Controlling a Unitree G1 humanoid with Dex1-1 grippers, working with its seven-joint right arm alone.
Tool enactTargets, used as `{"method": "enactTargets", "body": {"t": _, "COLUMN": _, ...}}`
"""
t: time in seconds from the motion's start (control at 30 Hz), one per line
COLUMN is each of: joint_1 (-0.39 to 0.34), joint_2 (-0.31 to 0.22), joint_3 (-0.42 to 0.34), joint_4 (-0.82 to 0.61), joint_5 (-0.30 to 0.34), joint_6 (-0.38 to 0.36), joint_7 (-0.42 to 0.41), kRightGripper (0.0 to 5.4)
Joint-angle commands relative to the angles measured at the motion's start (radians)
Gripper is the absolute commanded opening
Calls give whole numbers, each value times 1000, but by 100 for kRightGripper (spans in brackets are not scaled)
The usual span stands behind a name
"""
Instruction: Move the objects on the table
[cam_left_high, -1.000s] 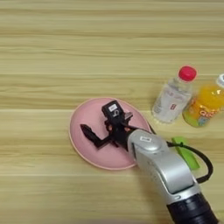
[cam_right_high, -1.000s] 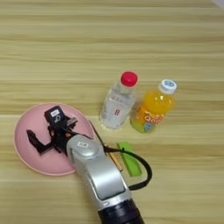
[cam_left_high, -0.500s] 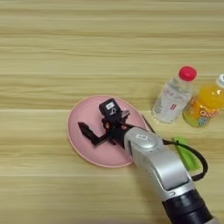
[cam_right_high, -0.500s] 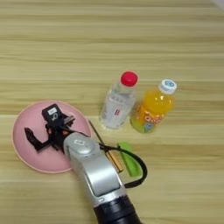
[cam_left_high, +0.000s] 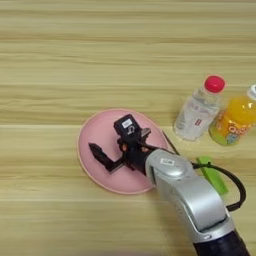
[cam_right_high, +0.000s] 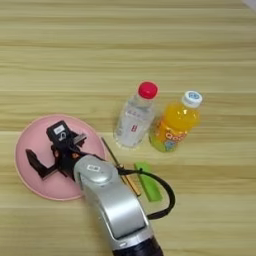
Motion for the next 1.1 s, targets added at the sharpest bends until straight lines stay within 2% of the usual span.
{"method": "enactTargets", "body": {"t": 0.03, "joint_1": -32, "joint_2": -1, "joint_3": -22, "joint_4": -82, "joint_5": 0, "joint_6": -16, "joint_7": -18, "kRightGripper": 538}}
{"method": "enactTargets", "body": {"t": 0.27, "joint_1": -20, "joint_2": 5, "joint_3": -51, "joint_4": -168, "joint_5": 3, "joint_6": -25, "joint_7": -36, "kRightGripper": 538}}
{"method": "enactTargets", "body": {"t": 0.33, "joint_1": -16, "joint_2": 16, "joint_3": -62, "joint_4": -189, "joint_5": 2, "joint_6": -49, "joint_7": -47, "kRightGripper": 538}}
{"method": "enactTargets", "body": {"t": 0.67, "joint_1": -4, "joint_2": 57, "joint_3": -100, "joint_4": -242, "joint_5": 10, "joint_6": -231, "joint_7": -74, "kRightGripper": 538}}
{"method": "enactTargets", "body": {"t": 0.8, "joint_1": 5, "joint_2": 67, "joint_3": -127, "joint_4": -249, "joint_5": -8, "joint_6": -305, "joint_7": -105, "kRightGripper": 538}}
{"method": "enactTargets", "body": {"t": 1.1, "joint_1": 8, "joint_2": 68, "joint_3": -250, "joint_4": -250, "joint_5": -31, "joint_6": -468, "joint_7": -182, "kRightGripper": 538}}
